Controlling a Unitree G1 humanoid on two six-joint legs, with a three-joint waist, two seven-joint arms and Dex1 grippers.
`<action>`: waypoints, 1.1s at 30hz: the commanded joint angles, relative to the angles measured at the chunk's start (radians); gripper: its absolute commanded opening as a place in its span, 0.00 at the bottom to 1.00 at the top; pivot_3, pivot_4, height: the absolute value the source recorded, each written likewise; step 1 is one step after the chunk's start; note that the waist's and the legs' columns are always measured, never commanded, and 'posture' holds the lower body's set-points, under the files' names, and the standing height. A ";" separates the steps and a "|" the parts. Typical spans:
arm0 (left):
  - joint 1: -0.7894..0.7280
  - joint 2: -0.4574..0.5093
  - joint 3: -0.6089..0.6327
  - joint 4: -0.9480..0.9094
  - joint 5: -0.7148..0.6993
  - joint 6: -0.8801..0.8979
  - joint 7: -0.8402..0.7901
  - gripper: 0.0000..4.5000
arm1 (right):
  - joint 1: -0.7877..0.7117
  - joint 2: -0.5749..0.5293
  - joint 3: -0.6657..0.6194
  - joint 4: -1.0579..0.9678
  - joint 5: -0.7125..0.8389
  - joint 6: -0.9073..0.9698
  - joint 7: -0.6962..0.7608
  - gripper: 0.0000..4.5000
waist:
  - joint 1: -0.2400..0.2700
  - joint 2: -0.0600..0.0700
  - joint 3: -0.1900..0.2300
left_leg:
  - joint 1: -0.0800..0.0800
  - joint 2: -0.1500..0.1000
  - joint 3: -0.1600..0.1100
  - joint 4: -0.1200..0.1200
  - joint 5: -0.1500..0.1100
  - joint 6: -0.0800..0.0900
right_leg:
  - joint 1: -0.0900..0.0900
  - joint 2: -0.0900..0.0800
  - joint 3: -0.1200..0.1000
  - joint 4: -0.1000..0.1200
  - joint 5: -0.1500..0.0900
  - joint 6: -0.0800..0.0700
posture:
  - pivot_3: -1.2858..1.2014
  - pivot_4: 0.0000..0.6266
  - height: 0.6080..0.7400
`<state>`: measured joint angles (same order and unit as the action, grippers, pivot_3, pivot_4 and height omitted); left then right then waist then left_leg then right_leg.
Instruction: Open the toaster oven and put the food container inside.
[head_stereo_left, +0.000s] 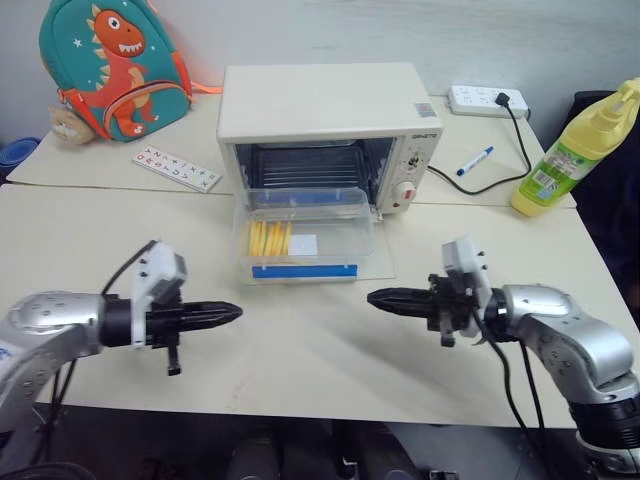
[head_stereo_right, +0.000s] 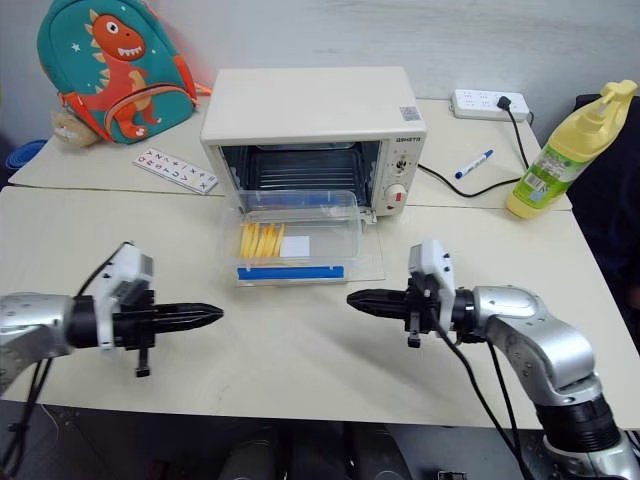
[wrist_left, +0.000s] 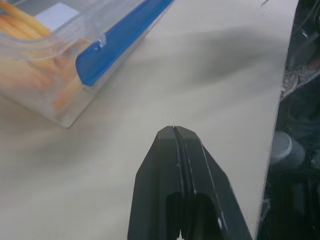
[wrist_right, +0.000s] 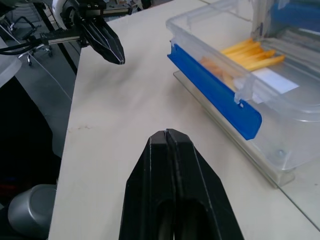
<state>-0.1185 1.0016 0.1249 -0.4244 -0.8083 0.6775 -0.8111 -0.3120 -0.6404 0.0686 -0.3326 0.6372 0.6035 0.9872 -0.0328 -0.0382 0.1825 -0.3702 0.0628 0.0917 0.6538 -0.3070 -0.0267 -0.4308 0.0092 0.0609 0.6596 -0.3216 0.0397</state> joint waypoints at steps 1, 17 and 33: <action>-0.070 -0.054 -0.059 0.007 0.077 -0.009 0.037 0.00 | -0.043 0.051 0.041 0.046 -0.075 -0.057 -0.041 0.00 | 0.000 0.000 0.000 | 0.000 0.000 0.000 0.000 0.000 0.000 | 0.000 0.000 0.000 0.000 0.000 0.000 | 0.52 0.24 1.00; -0.389 -0.471 -0.111 0.293 0.393 -0.068 0.401 0.00 | -0.337 0.341 -0.005 0.493 -0.296 -0.277 -0.301 0.00 | -0.022 0.000 0.000 | -0.001 0.001 0.000 0.006 0.001 -0.002 | 0.000 0.000 0.000 0.005 0.001 0.002 | 0.52 0.24 1.00; -0.281 -0.319 0.050 0.123 0.227 0.071 0.139 0.08 | -0.237 0.209 -0.049 0.270 -0.206 -0.152 -0.175 0.00 | -0.026 0.000 0.000 | -0.002 0.002 0.001 0.004 0.003 -0.006 | -0.002 -0.001 0.000 0.011 0.001 0.003 | 0.52 0.24 1.00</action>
<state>-0.4151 0.6383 0.1004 -0.2036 -0.5137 0.7254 -0.5997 -0.5720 -0.3983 0.0484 0.0683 0.3765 0.3988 0.7739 -0.0590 -0.0382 0.1824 -0.3719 0.0646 0.0922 0.6575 -0.3043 -0.0326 -0.4329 0.0084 0.0608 0.6700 -0.3201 0.0423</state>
